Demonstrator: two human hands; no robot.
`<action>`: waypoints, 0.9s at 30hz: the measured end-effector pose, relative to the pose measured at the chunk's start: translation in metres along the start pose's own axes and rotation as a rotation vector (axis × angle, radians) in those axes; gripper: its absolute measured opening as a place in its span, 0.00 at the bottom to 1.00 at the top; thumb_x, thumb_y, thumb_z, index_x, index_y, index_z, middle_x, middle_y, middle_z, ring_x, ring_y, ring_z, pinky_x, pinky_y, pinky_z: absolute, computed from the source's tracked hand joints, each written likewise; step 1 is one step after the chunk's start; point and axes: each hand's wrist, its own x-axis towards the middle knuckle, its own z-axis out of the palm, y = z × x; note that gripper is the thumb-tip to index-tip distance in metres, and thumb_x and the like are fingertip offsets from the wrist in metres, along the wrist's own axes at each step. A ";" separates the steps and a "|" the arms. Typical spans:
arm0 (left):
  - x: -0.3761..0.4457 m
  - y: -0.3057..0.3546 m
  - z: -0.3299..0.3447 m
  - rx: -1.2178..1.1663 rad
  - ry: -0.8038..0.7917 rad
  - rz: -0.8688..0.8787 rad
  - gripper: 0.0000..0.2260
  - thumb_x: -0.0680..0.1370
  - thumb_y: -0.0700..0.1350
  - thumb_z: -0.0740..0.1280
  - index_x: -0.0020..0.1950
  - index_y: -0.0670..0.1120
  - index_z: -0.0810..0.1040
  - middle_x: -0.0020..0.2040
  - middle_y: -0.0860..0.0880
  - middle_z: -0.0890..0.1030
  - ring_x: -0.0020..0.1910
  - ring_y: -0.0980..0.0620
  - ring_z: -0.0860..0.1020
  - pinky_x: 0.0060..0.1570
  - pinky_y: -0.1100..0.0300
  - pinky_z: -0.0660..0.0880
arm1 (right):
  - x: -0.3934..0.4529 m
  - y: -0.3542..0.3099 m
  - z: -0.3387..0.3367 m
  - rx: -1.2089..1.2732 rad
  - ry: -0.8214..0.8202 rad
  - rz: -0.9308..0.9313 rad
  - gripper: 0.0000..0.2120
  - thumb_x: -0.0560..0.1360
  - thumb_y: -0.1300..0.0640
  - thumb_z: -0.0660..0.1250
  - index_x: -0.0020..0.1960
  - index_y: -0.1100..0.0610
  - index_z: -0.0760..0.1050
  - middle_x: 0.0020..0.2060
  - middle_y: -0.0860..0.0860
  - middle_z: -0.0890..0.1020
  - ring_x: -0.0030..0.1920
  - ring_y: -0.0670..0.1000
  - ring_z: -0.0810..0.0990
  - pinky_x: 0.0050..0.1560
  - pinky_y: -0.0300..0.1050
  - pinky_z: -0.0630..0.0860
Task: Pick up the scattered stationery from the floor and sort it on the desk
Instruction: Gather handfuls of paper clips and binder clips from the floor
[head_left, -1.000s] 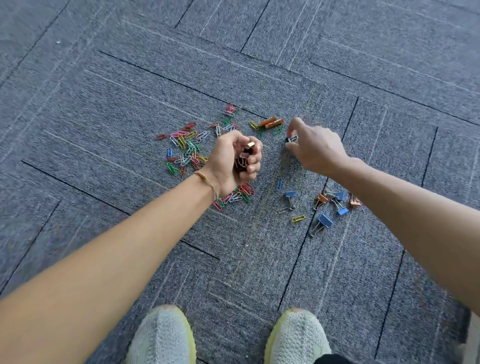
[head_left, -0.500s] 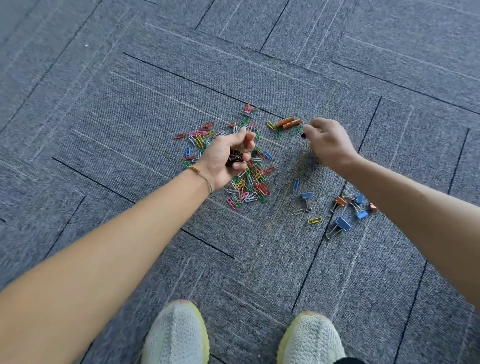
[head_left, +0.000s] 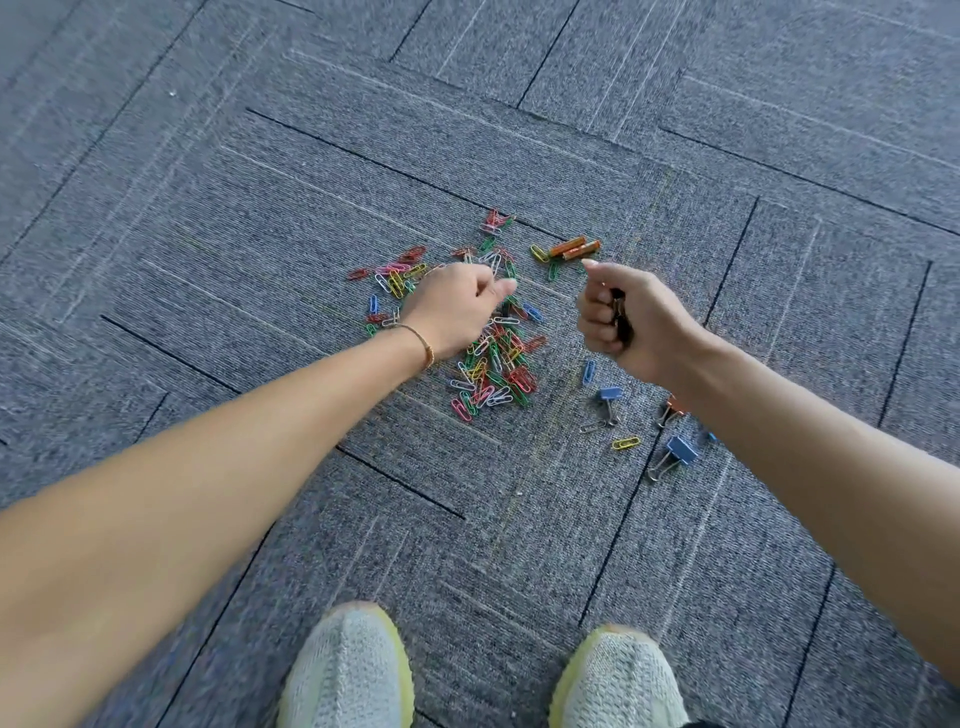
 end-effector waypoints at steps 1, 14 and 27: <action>0.000 0.000 0.000 0.086 -0.021 0.025 0.17 0.81 0.62 0.60 0.41 0.51 0.73 0.26 0.53 0.72 0.25 0.52 0.69 0.29 0.60 0.67 | -0.001 0.001 0.001 -0.007 -0.003 -0.001 0.19 0.82 0.52 0.60 0.33 0.52 0.62 0.25 0.48 0.64 0.24 0.47 0.60 0.21 0.39 0.56; 0.000 0.011 0.002 0.398 0.086 0.116 0.13 0.80 0.60 0.62 0.52 0.52 0.75 0.31 0.58 0.69 0.37 0.49 0.73 0.35 0.58 0.65 | -0.007 -0.003 0.002 0.013 -0.003 -0.004 0.19 0.82 0.53 0.59 0.33 0.53 0.63 0.26 0.48 0.64 0.24 0.48 0.59 0.23 0.40 0.55; -0.008 0.019 0.005 0.406 -0.045 0.146 0.09 0.81 0.56 0.64 0.54 0.51 0.72 0.31 0.55 0.70 0.32 0.52 0.71 0.34 0.57 0.64 | -0.025 -0.004 -0.007 0.164 0.019 -0.010 0.18 0.81 0.54 0.59 0.33 0.53 0.64 0.27 0.49 0.67 0.25 0.47 0.63 0.21 0.38 0.56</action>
